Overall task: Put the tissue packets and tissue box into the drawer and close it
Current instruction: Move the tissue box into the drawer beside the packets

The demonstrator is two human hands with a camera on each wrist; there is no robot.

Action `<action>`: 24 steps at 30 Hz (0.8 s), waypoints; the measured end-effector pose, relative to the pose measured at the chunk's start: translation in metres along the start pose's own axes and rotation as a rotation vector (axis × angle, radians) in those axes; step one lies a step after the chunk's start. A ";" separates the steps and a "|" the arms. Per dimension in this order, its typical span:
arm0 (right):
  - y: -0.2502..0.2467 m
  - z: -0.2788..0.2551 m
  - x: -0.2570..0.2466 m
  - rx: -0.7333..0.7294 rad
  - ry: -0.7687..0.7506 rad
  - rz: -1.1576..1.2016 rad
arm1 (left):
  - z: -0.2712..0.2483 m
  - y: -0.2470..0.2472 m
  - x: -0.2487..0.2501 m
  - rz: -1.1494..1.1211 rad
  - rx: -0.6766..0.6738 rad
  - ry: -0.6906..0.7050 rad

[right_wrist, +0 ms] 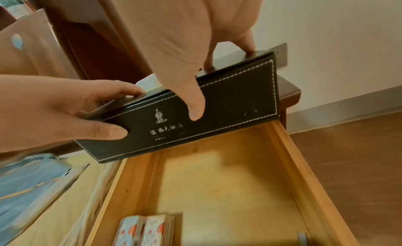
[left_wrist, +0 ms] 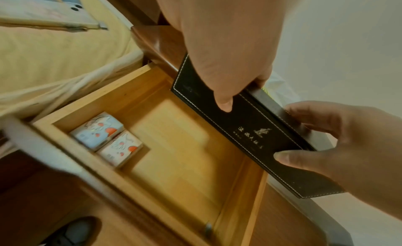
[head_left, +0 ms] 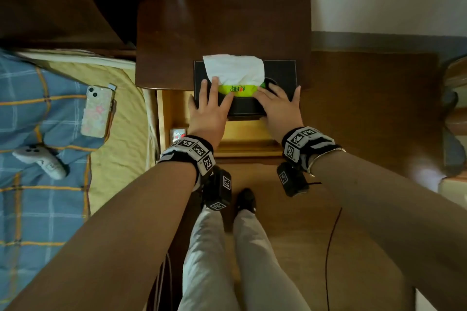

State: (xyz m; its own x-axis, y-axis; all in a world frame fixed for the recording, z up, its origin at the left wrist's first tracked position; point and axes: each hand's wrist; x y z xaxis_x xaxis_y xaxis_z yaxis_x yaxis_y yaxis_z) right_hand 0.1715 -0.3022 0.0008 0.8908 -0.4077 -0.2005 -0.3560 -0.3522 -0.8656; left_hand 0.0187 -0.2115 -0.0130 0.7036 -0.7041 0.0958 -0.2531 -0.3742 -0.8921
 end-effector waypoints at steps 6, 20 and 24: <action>0.021 -0.026 -0.007 -0.076 -0.050 -0.062 | -0.033 0.022 0.003 0.018 -0.044 -0.015; 0.080 -0.037 -0.016 -0.200 -0.071 -0.041 | -0.057 0.078 -0.006 0.036 -0.182 -0.031; 0.095 -0.022 -0.008 -0.250 -0.016 0.000 | -0.028 0.092 -0.004 0.041 -0.210 0.016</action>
State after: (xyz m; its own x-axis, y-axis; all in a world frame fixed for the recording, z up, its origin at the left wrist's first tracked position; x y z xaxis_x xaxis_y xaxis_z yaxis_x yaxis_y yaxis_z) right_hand 0.1240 -0.3508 -0.0699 0.8946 -0.3951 -0.2089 -0.4125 -0.5503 -0.7259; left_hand -0.0261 -0.2595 -0.0830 0.6798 -0.7301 0.0696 -0.4150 -0.4612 -0.7843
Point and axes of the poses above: each hand's wrist, its own z-axis towards the middle knuckle, its own y-axis out of the palm, x = y × z, and after that the axes turned 7 degrees about -x, right-handed
